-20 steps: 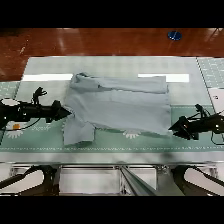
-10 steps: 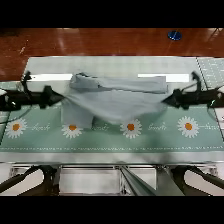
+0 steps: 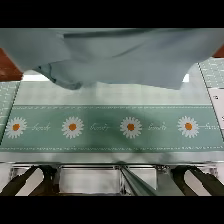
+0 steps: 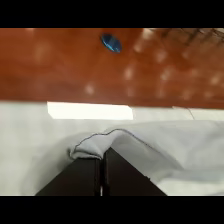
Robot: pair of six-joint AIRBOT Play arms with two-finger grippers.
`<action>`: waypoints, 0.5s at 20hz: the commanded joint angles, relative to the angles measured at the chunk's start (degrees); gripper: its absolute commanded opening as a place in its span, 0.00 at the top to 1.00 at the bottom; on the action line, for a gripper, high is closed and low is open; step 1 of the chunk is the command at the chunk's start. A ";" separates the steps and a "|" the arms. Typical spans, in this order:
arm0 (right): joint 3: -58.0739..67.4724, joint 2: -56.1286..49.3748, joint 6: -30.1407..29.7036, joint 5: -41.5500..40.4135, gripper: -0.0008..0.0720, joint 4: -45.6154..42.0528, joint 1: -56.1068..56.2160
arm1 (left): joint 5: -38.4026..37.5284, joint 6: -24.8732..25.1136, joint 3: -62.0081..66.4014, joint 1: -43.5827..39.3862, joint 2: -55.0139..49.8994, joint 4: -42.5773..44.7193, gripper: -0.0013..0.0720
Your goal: Fold the shirts.
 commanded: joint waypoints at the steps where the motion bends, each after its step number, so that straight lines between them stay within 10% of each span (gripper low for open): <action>1: 7.37 8.39 2.51 1.62 0.96 -6.19 0.07 | -2.40 -2.86 12.04 0.50 7.87 10.56 0.96; 10: 7.37 22.53 9.46 12.57 0.96 -26.91 0.07 | -6.73 -5.90 12.04 -29.18 26.05 55.15 0.96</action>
